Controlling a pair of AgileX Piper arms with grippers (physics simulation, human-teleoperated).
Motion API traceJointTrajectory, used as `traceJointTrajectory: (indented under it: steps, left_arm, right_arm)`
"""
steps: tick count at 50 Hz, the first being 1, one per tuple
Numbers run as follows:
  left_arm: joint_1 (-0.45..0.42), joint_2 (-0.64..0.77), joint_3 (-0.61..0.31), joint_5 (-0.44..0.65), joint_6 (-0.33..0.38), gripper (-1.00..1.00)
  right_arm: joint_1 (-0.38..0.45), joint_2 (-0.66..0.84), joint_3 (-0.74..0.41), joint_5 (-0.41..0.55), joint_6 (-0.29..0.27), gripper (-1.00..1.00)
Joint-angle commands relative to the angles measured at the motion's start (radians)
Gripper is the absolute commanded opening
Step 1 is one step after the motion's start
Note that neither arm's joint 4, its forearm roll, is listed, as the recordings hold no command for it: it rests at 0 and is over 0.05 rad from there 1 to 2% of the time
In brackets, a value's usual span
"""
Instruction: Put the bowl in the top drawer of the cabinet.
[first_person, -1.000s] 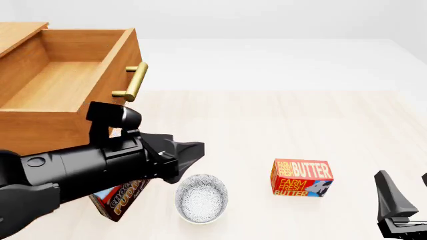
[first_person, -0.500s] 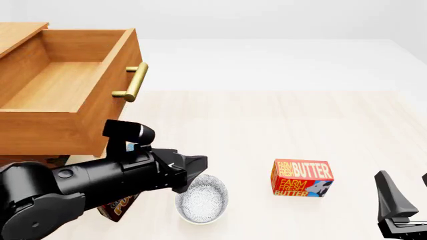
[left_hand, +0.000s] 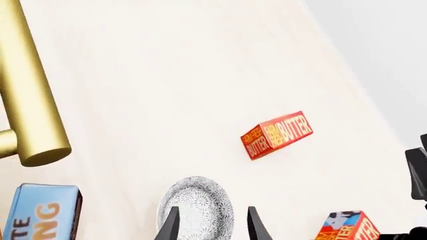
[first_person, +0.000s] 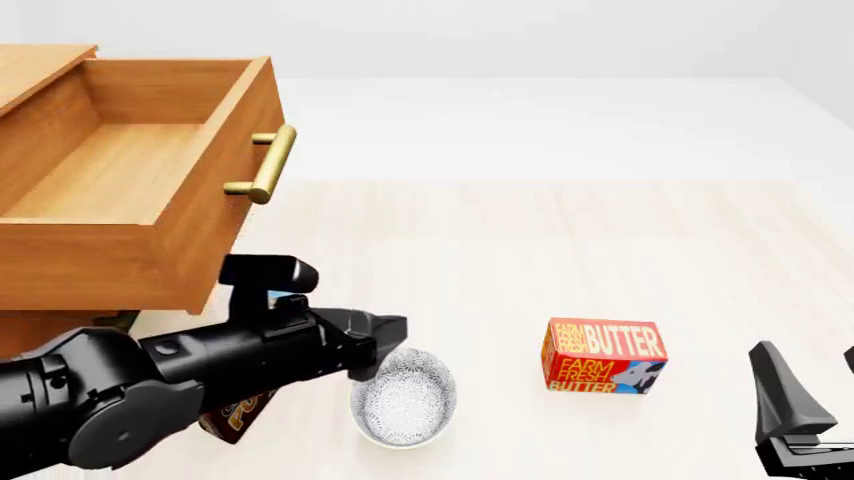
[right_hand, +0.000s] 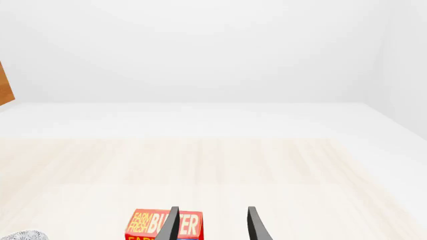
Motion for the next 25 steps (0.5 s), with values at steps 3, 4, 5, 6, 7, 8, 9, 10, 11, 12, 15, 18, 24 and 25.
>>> traceJointTrajectory:
  steps: [3,4,5,6,7,8,9,10,11,12,15,18,24,25]
  left_arm:
    - [0.034,0.054,0.009,-0.034,-0.005,1.00]
    - [0.035,0.055,0.010,-0.036,-0.006,1.00]
    - [0.035,0.055,0.011,-0.038,-0.006,1.00]
    - [0.035,0.055,0.011,-0.038,-0.006,1.00]
    - [0.035,0.058,0.012,-0.039,-0.008,1.00]
    - [0.035,0.060,0.012,-0.041,-0.009,1.00]
    - [0.036,0.064,0.014,-0.045,-0.011,1.00]
    - [0.038,0.067,0.014,-0.047,-0.010,1.00]
    - [0.040,0.070,0.014,-0.050,-0.009,1.00]
    - [0.041,0.072,0.015,-0.053,-0.009,1.00]
    - [0.046,0.082,0.020,-0.064,-0.011,1.00]
    - [0.046,0.085,0.024,-0.068,-0.014,1.00]
    - [0.054,0.093,0.034,-0.079,-0.016,1.00]
    - [0.055,0.095,0.035,-0.081,-0.016,1.00]
  right_arm:
    - [0.000,0.000,0.000,0.000,0.000,1.00]
    - [0.000,0.000,0.000,0.000,0.000,1.00]
    - [0.000,0.000,0.000,0.000,0.000,1.00]
    - [0.000,0.000,0.000,0.000,0.000,1.00]
    - [0.000,0.000,0.000,0.000,0.000,1.00]
    - [0.000,0.000,0.000,0.000,0.000,1.00]
    - [0.000,0.000,0.000,0.000,0.000,1.00]
    - [0.000,0.000,0.000,0.000,0.000,1.00]
    - [0.000,0.000,0.000,0.000,0.000,1.00]
    - [0.000,0.000,0.000,0.000,0.000,1.00]
    - [0.000,0.000,0.000,0.000,0.000,1.00]
    - [0.000,0.000,0.000,0.000,0.000,1.00]
    - [0.000,0.000,0.000,0.000,0.000,1.00]
    - [0.000,0.000,0.000,0.000,0.000,1.00]
